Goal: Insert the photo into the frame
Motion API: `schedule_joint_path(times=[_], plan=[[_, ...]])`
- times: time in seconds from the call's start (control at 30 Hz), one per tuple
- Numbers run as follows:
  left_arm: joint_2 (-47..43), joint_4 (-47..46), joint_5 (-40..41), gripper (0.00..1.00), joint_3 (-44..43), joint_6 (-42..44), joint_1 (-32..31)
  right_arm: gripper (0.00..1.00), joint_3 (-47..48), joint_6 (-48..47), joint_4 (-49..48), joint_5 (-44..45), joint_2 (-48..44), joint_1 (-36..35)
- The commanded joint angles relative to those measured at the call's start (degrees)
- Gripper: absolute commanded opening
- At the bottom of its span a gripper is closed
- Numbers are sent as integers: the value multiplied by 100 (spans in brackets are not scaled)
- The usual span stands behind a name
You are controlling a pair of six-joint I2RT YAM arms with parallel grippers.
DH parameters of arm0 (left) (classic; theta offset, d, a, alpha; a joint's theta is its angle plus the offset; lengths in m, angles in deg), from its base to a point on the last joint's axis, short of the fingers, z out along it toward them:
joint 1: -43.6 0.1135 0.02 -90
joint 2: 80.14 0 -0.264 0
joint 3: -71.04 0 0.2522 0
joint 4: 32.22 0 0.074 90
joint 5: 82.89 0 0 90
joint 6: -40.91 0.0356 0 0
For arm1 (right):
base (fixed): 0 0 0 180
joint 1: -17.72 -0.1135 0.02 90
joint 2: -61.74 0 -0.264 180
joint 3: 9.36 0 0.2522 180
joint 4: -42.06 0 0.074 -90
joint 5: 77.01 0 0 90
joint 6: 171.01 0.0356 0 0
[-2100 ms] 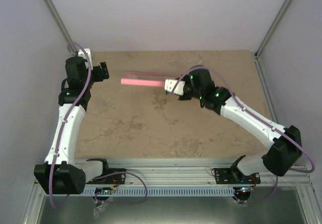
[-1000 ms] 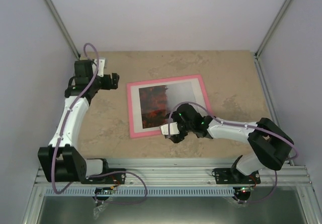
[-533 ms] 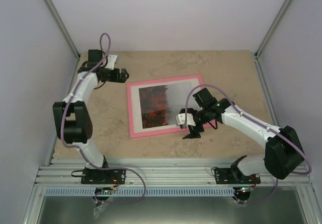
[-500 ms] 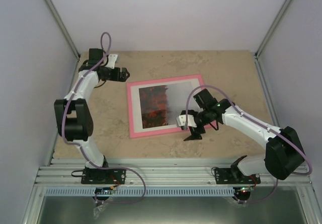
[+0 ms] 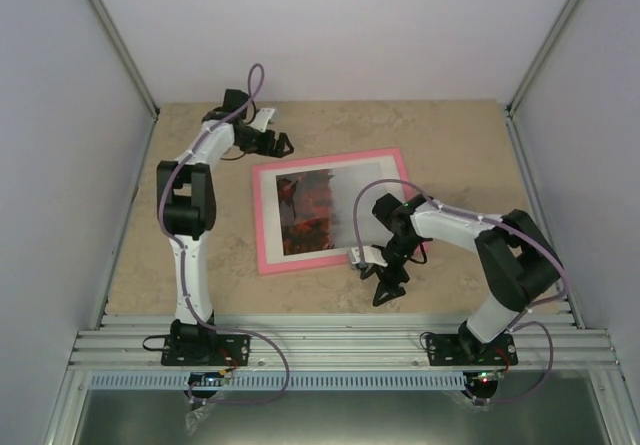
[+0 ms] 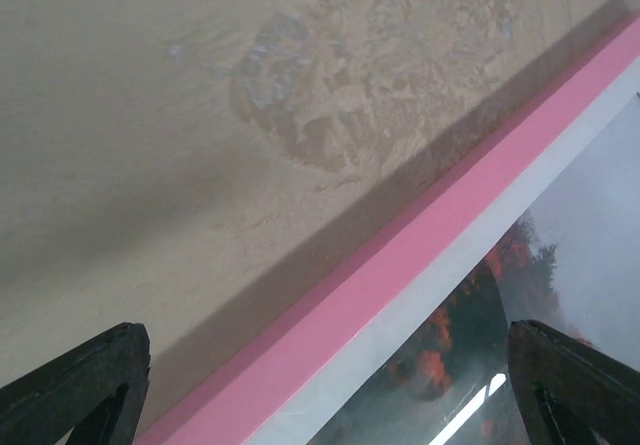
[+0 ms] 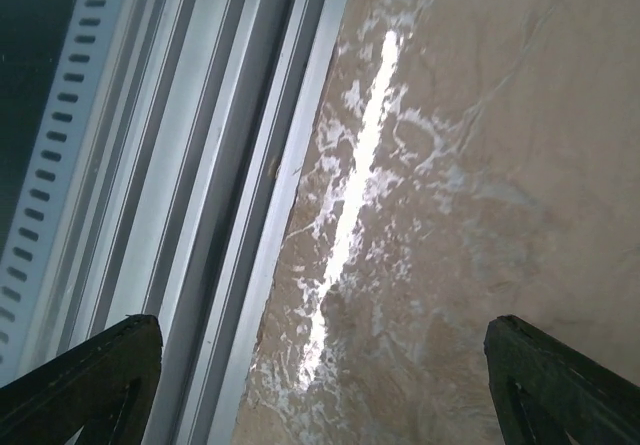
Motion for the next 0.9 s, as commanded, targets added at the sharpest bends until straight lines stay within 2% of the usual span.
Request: schedule_joint_path(times=[0.0,0.23,0.5,0.63,0.87], plan=[[309,282,-189,99,-419,-9,-116,88,146,-6,200,27,327,-33],[719,557,-137,99,-515,341,-280,88,-86,367,-190,627,478,23],[858,1338,-869,97,-363,929,-283,89,-116,1123,-586,1102,688,620],[214,1438,-854,95,591,1523,-283,89,92,1609,-763,1125,837,1113],[-1511,1147,-844,94,3309,2390,-283,89,1076,2741,-920,260,1378,1771]])
